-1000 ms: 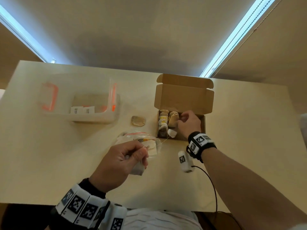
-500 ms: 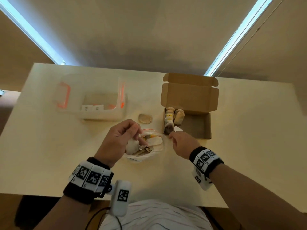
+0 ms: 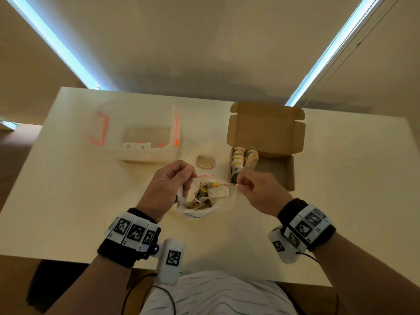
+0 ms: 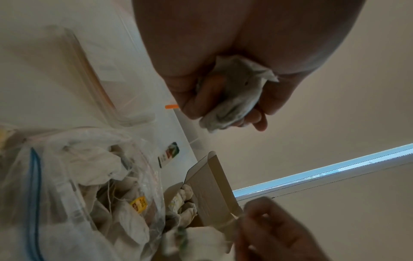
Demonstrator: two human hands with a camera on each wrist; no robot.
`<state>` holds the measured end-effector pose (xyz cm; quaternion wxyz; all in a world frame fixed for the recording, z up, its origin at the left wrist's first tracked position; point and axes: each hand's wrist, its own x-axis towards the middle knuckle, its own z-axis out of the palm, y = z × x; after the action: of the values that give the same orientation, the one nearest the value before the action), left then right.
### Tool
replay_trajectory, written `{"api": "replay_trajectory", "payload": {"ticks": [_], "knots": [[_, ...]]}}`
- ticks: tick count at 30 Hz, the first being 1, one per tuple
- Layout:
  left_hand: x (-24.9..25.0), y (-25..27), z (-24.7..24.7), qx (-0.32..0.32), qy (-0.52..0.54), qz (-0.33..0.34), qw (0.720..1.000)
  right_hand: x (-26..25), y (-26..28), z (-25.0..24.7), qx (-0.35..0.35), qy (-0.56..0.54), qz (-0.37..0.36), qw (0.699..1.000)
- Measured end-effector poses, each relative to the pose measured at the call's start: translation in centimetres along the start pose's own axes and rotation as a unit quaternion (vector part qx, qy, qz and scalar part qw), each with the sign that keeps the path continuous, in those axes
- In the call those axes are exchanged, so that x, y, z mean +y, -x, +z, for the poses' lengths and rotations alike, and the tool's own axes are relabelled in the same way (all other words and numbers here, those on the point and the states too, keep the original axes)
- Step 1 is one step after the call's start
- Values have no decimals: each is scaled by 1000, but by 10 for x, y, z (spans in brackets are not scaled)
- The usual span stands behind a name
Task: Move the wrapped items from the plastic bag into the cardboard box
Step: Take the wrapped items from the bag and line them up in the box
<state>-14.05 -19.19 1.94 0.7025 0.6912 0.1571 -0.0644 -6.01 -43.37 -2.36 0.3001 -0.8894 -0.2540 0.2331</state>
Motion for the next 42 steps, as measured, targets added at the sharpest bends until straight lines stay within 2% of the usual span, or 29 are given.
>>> {"api": "replay_trajectory", "payload": {"ticks": [5,10,16,18,21,24,27,29,30,32,34,37,39,40,42], "knots": [[1,-11,2,-18,-106,24,994,-47,5,-39,24,-141,-54,988],[11,-16,17,-106,-98,62,988,-74,5,-62,-7,-236,-92,967],[14,-23,28,-146,-125,95,977,-88,3,-70,-26,-310,-94,946],[17,-23,33,-145,-119,92,978,-90,3,-70,-1,-329,-86,940],[19,-22,39,-108,-97,76,986,-84,4,-67,79,-338,-64,936],[21,-20,44,-78,-62,67,993,-72,8,-61,126,-294,-27,947],[23,-19,45,-71,-56,78,993,-64,12,-57,58,-222,1,973],[27,-19,45,-76,-64,87,991,-62,14,-55,33,-219,4,975],[29,-19,45,-83,-71,89,990,-63,15,-55,42,-237,2,970],[34,-18,44,-96,-80,87,988,-63,14,-59,76,-323,1,943],[40,-17,42,-101,-63,79,990,-61,10,-61,78,-417,16,905],[45,-17,38,-90,5,51,995,-56,7,-54,-23,-492,59,868],[49,-18,35,-81,47,32,995,-57,9,-42,-94,-518,54,849],[51,-18,34,-79,60,25,995,-61,12,-35,-103,-505,43,856],[54,-19,32,-70,80,19,994,-69,14,-25,-54,-446,24,893]]}}
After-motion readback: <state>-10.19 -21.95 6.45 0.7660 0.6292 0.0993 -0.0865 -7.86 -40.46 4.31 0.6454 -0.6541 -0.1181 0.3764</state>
